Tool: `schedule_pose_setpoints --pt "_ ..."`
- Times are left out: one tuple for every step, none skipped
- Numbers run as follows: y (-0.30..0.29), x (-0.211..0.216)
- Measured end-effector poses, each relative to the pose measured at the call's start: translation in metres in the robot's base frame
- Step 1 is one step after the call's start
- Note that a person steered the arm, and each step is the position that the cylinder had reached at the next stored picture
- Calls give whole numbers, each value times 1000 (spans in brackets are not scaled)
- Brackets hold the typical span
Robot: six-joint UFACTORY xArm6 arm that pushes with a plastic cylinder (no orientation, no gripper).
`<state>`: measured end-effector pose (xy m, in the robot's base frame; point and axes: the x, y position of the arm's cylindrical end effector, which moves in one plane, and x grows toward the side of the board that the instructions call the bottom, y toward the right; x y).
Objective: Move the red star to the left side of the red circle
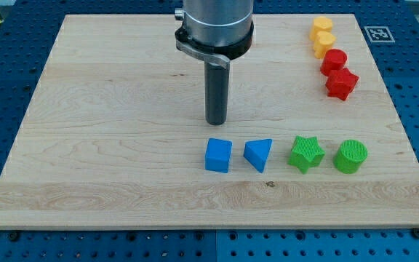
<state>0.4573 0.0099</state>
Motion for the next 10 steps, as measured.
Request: schedule_pose_setpoints --pt "37 -2" --pt "76 -4" --pt "120 -4" --pt "168 -4" --pt "225 -4" --pt "278 -6" --pt "300 -32" --pt "302 -67" --pt "282 -88" --pt "275 -114"
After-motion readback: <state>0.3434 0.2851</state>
